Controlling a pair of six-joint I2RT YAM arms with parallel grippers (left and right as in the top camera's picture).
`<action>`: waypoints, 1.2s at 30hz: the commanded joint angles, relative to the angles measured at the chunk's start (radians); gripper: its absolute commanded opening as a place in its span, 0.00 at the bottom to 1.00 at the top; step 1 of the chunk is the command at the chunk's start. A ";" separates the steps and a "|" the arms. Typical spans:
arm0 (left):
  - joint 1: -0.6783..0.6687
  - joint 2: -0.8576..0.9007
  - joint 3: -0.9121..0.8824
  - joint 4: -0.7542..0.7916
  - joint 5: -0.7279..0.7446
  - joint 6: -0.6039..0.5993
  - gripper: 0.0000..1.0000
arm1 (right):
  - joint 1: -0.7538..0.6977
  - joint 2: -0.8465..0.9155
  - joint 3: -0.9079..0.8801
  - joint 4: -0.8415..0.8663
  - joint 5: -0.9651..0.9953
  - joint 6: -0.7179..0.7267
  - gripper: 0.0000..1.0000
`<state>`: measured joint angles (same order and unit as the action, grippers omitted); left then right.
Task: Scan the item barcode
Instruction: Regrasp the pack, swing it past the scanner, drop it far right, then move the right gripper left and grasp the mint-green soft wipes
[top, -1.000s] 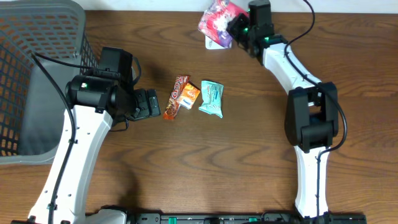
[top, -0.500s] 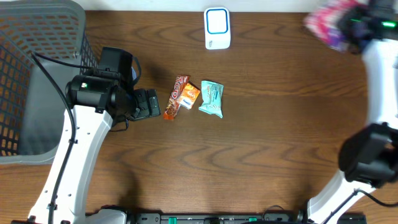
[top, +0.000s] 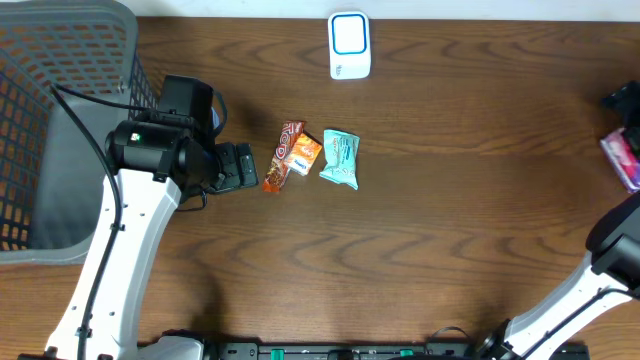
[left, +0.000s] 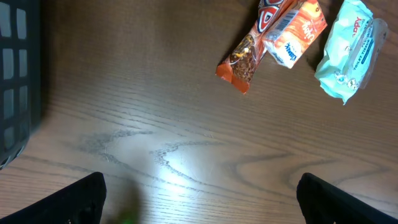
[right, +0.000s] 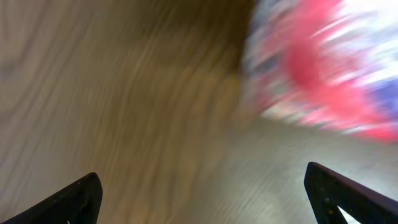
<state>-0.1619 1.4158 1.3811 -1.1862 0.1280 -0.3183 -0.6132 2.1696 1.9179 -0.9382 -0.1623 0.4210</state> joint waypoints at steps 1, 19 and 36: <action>-0.001 0.004 0.003 -0.006 -0.006 -0.013 0.98 | 0.013 -0.042 0.001 -0.010 -0.260 -0.113 0.99; -0.001 0.004 0.003 -0.005 -0.006 -0.013 0.98 | 0.610 -0.146 -0.044 -0.304 -0.471 -0.500 0.99; -0.001 0.004 0.003 -0.005 -0.006 -0.013 0.98 | 0.993 -0.013 -0.154 -0.037 -0.243 -0.069 0.82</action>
<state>-0.1619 1.4158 1.3811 -1.1866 0.1280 -0.3183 0.4042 2.1448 1.7786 -0.9760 -0.4110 0.3012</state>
